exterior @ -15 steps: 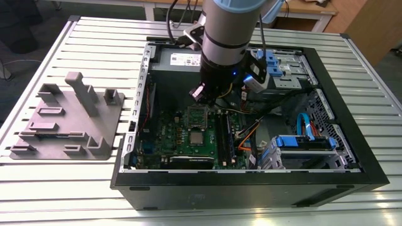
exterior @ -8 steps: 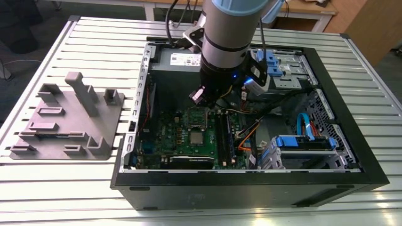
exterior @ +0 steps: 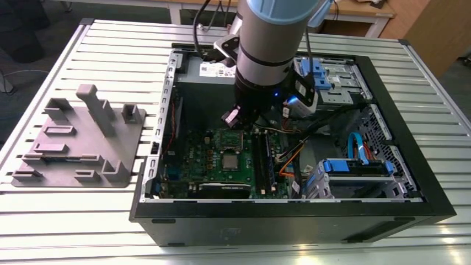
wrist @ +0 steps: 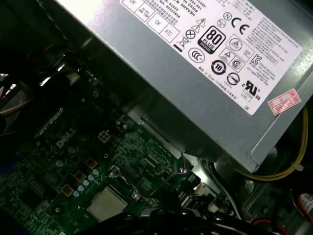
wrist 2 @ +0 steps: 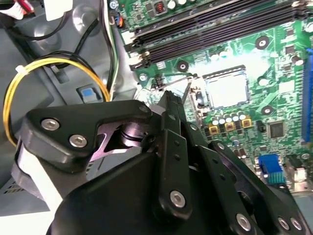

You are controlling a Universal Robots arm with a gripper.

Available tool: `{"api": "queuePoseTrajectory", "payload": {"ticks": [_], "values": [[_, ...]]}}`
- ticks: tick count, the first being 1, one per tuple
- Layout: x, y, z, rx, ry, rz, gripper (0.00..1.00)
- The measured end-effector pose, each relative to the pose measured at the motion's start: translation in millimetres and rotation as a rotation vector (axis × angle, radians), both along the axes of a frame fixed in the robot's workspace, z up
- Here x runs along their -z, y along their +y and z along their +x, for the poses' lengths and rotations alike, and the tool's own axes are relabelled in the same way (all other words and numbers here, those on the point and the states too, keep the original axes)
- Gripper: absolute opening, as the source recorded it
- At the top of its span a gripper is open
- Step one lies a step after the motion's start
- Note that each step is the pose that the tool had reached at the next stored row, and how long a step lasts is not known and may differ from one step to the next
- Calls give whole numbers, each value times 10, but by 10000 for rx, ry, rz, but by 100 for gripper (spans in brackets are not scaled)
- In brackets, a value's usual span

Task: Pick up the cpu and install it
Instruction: 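Close the cpu cover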

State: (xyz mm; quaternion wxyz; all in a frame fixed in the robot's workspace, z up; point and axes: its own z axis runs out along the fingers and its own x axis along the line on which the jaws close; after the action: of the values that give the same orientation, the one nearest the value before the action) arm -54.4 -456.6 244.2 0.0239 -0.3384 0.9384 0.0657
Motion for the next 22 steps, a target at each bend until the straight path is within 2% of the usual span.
{"api": "queuePoseTrajectory", "payload": {"ticks": [16, 18, 22], "values": [[0, -270, -1, -76, 0, 0, 11], [0, -283, -1, -84, 0, -1, 11], [0, -284, 0, -102, 0, 0, 11]]}}
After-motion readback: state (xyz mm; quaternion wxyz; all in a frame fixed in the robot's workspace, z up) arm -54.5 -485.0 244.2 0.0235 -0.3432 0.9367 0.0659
